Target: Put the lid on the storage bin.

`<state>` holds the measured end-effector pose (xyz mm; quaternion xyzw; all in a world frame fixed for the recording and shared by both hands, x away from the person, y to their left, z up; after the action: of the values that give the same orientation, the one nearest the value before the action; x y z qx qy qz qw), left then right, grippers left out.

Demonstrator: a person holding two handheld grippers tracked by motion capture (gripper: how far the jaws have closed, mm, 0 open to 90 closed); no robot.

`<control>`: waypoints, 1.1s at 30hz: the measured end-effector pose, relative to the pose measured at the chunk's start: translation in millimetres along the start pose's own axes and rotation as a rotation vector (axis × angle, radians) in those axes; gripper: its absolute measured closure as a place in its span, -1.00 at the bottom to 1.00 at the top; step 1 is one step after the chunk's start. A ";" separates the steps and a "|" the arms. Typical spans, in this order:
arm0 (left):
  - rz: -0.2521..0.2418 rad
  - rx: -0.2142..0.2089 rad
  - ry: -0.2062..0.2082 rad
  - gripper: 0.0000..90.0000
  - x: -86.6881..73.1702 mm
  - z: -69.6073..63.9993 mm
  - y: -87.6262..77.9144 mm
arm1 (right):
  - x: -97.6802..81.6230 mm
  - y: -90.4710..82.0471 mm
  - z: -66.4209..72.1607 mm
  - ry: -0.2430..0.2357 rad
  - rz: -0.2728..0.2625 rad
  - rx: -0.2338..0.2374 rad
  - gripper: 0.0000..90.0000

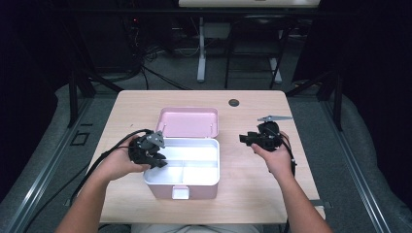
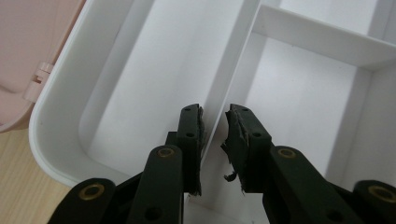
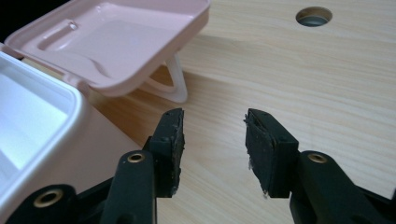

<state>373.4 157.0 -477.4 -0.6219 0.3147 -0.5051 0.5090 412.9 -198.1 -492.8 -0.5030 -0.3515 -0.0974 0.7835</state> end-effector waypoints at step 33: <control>-0.081 0.041 0.018 0.73 -5.0 -4.5 1.9 | 86.0 95.0 28.5 0.070 0.120 0.004 0.23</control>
<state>367.9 159.6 -480.9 -0.6192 0.2834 -0.5372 0.4977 511.2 -111.3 -498.4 -0.5179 -0.2934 -0.0670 0.8007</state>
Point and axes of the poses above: each handheld gripper's, and its own axes: y roughly forward along the jaws, x roughly out of its top, z roughly to its left, the point moved 3 cm from there along y, roughly forward along the jaws, and after that the axes turned 9 degrees about z, right-handed, at the moved point
